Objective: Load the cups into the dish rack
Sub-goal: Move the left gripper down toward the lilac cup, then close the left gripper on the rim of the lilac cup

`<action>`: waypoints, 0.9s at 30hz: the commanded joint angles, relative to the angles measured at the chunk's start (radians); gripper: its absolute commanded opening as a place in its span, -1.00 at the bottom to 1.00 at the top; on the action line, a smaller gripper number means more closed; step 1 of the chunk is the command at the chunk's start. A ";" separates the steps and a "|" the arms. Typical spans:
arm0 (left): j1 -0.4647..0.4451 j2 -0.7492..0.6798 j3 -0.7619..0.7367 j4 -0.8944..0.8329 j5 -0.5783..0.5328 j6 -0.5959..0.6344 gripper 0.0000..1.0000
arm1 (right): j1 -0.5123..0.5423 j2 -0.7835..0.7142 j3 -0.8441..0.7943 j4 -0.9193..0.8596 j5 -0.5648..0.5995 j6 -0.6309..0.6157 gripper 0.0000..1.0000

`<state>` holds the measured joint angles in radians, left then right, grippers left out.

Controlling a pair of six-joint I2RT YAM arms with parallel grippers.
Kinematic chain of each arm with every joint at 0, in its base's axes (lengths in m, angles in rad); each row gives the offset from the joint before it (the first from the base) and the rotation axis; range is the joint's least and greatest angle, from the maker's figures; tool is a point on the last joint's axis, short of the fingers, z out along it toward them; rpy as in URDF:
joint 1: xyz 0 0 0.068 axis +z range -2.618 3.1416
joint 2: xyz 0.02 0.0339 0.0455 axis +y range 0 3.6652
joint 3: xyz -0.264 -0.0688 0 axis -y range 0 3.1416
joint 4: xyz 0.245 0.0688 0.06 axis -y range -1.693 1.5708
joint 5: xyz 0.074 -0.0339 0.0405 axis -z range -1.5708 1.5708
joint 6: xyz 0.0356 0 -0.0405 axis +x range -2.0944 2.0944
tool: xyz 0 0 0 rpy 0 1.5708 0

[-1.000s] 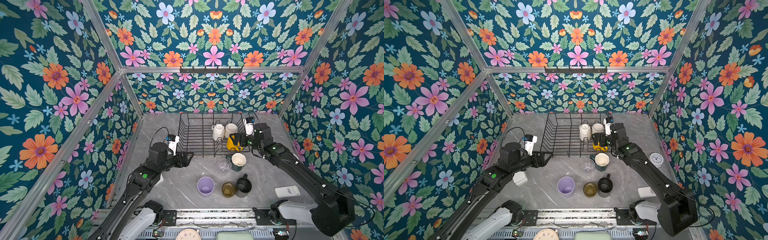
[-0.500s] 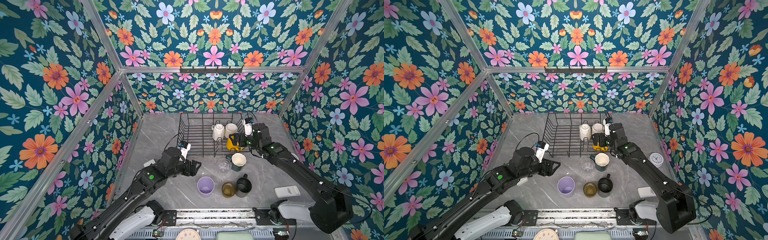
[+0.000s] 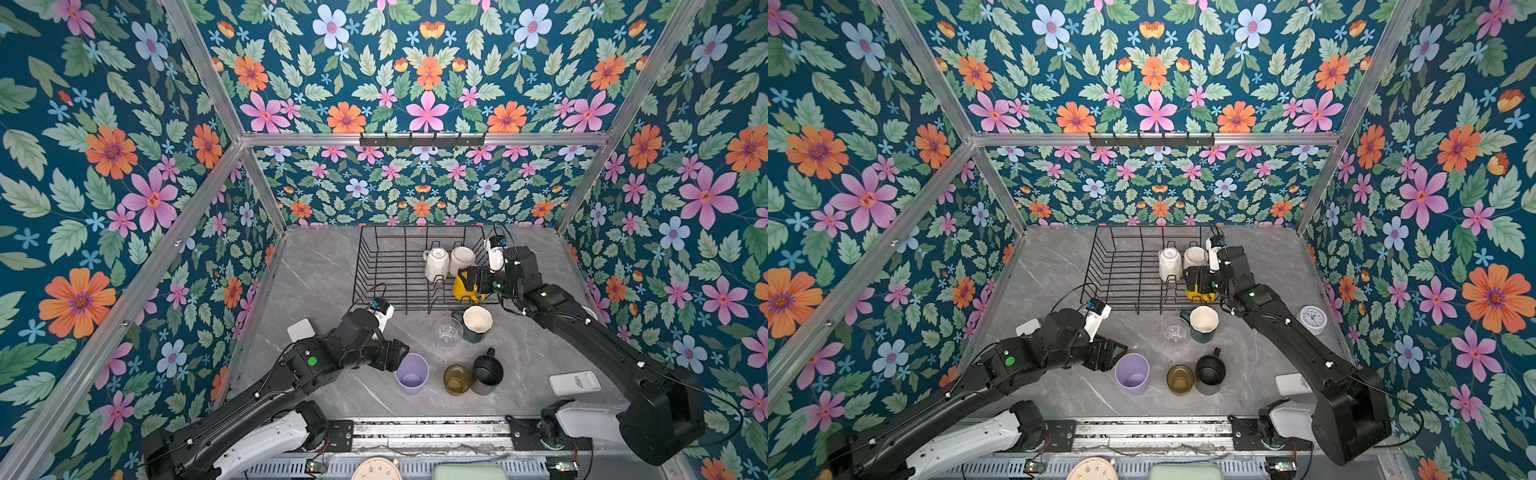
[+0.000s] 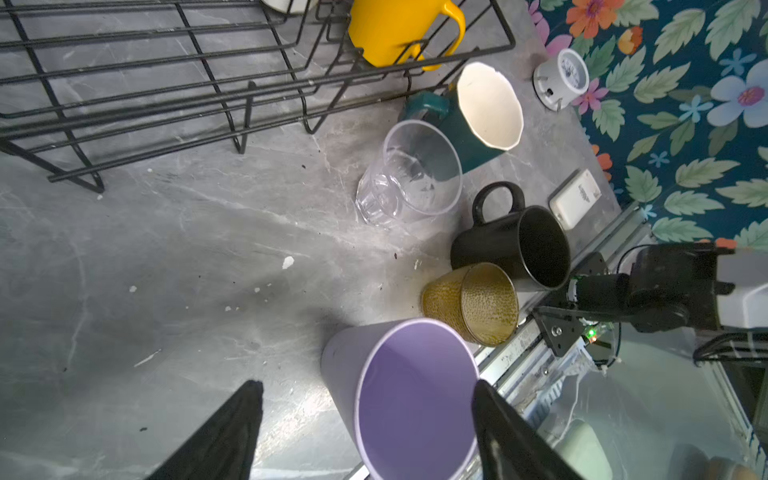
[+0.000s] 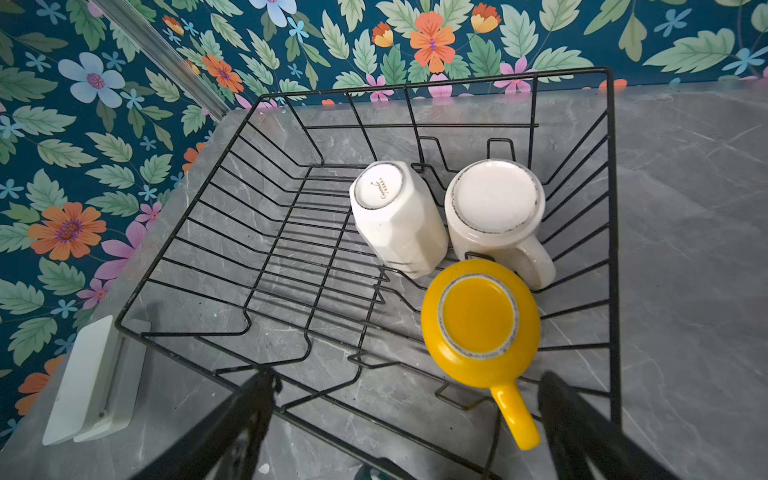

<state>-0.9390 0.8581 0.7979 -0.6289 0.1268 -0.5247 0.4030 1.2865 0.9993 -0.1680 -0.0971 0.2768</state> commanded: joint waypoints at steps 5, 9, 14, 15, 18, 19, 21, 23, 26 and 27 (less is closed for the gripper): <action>-0.080 0.051 0.012 -0.102 -0.096 -0.029 0.59 | 0.002 -0.011 -0.008 -0.003 0.016 0.002 0.97; -0.120 0.090 0.014 -0.132 -0.115 -0.047 0.49 | 0.002 -0.013 -0.007 -0.011 0.014 -0.006 0.97; -0.160 0.152 0.028 -0.128 -0.146 -0.040 0.42 | 0.001 -0.014 -0.015 0.002 0.013 0.001 0.97; -0.164 0.169 0.036 -0.129 -0.146 -0.039 0.39 | 0.002 -0.011 -0.011 -0.003 0.005 -0.002 0.97; -0.175 0.215 0.049 -0.119 -0.148 -0.028 0.27 | 0.002 -0.013 -0.015 -0.007 0.020 -0.004 0.97; -0.177 0.228 0.052 -0.120 -0.153 -0.025 0.22 | 0.002 -0.014 -0.019 -0.003 0.023 -0.004 0.97; -0.177 0.256 0.060 -0.134 -0.170 -0.024 0.06 | 0.002 -0.015 -0.020 -0.010 0.015 -0.004 0.97; -0.177 0.275 0.067 -0.137 -0.157 -0.022 -0.09 | 0.002 -0.018 -0.018 -0.020 0.013 -0.013 0.97; -0.178 0.292 0.074 -0.142 -0.157 -0.015 -0.39 | 0.000 -0.023 -0.034 -0.004 0.025 -0.008 0.97; -0.178 0.294 0.076 -0.148 -0.163 -0.018 -0.45 | 0.001 -0.021 -0.034 -0.003 0.020 -0.006 0.97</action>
<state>-1.1168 1.1477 0.8658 -0.7494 -0.0208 -0.5507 0.4030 1.2686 0.9680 -0.1864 -0.0826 0.2764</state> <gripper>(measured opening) 0.286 0.984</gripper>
